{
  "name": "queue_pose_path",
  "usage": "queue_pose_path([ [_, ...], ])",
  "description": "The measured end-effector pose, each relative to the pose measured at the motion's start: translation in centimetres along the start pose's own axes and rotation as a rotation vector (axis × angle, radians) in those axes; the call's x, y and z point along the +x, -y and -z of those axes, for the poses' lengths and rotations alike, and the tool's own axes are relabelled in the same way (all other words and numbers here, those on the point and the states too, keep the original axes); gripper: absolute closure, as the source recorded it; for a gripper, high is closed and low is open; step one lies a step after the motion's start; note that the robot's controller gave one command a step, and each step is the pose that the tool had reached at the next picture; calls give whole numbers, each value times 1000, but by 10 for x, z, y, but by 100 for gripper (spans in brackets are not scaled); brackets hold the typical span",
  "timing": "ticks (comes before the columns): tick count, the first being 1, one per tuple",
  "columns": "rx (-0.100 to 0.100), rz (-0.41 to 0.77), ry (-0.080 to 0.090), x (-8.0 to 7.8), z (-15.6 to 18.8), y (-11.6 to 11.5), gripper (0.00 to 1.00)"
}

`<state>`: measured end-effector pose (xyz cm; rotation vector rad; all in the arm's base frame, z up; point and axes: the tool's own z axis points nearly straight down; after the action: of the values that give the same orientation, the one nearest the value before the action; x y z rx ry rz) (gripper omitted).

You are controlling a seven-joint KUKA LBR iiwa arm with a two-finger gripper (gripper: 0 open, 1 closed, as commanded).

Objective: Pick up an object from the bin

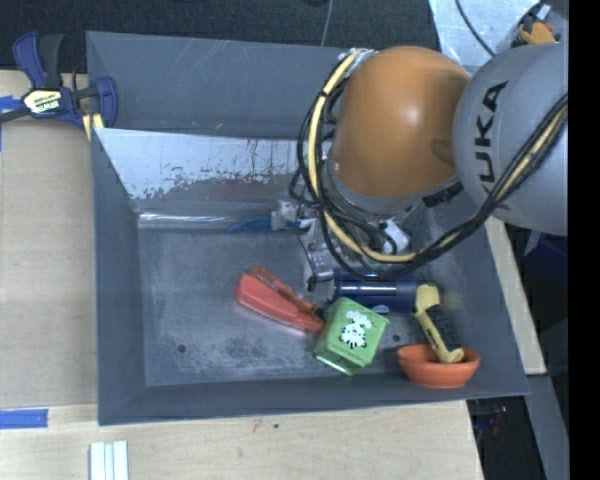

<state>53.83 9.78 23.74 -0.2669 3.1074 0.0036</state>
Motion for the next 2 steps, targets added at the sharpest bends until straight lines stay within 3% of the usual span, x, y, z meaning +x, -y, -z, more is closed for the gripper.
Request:
queue_pose_path([
  [1, 0, 1, -5, 2, -2, 0, 100],
  [2, 0, 1, -5, 2, -2, 0, 100],
])
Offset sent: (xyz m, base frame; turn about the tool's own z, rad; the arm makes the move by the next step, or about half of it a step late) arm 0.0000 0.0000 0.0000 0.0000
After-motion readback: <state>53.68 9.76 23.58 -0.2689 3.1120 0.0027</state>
